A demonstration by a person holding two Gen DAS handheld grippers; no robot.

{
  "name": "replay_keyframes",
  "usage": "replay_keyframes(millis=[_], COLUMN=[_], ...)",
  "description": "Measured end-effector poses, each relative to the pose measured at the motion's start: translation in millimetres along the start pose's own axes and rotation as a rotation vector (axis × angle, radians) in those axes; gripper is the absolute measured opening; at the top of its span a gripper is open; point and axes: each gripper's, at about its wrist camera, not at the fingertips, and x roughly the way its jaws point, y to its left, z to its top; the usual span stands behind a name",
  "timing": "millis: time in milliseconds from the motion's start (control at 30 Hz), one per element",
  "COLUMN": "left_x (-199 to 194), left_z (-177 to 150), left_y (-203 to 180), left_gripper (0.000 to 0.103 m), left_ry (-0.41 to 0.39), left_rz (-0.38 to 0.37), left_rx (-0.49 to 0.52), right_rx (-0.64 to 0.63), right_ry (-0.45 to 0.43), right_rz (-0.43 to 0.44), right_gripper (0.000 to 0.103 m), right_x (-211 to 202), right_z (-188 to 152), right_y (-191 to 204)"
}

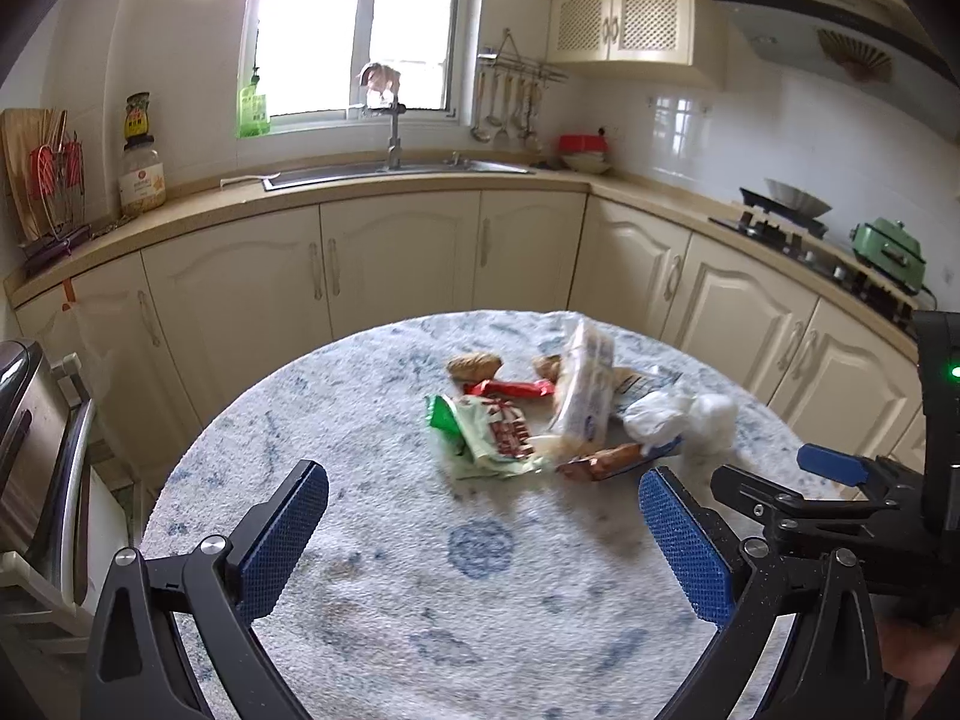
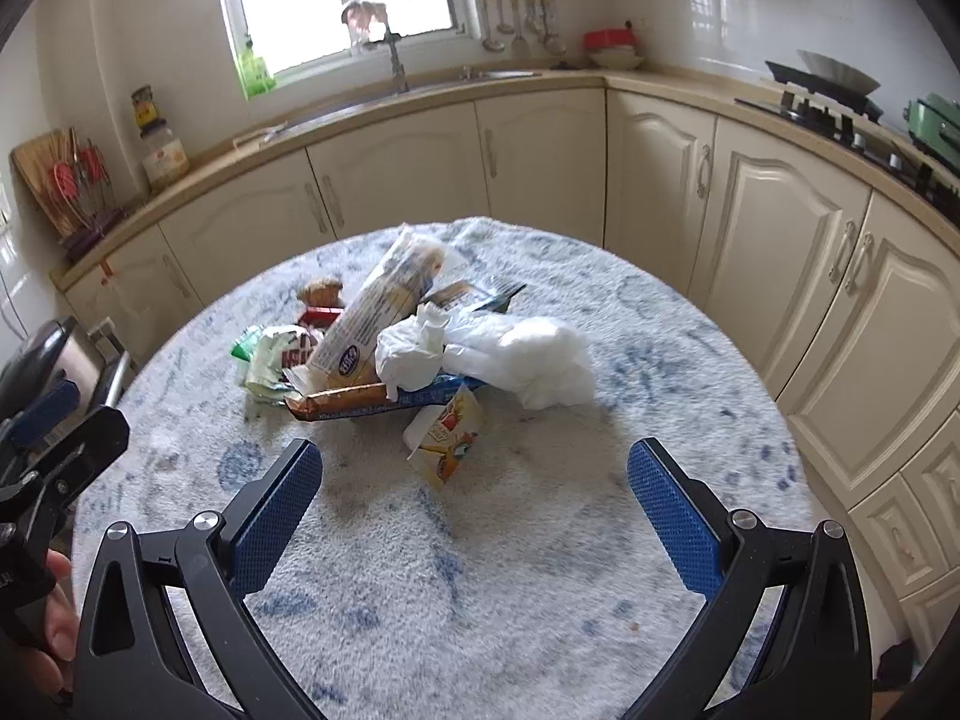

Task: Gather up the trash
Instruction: 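Bring both tools back over the remaining trash on the table, then grasp the green-white packet with the left tool while the right tool grasps a white cup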

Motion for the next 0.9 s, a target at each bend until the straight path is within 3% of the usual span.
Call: replay_keyframes(millis=[100,233,300,400,567,667,800,900], left_x=[30.1,52.7,60.9,82.5,113.4,134.8,166.8,197.9], left_z=[25.2,33.3,35.1,41.0,52.4,60.9,77.3,90.1], left_y=[6.4,12.9,15.4,16.0,20.2,19.5,10.7,2.1], left_gripper=[0.102,0.102,0.102,0.102,0.102,0.102,0.102,0.102], left_ry=[0.035,0.062,0.079,0.102,0.141,0.167,0.189,0.205], left_rz=[-0.001,0.001,0.009,0.019,0.034,0.045,0.060,0.124], left_rx=[-0.002,-0.004,0.001,0.008,0.012,0.023,0.052,0.089], right_rx=[-0.027,-0.049,-0.063,-0.109,-0.105,-0.085,-0.068,-0.062], right_ry=[0.048,0.092,0.111,0.104,0.095,0.076,0.072,0.078], right_rz=[-0.005,-0.018,-0.015,-0.038,-0.007,0.007,0.031,0.047], right_gripper=[0.089,0.073,0.054,0.037,0.032,0.023,0.023,0.023], right_x=[19.9,44.7,55.0,61.2,59.6,53.8,53.8,56.0], right_z=[1.4,1.3,0.6,-0.5,-0.2,0.2,2.4,3.2], right_y=[9.4,19.0,22.5,30.2,27.4,21.1,15.0,13.3])
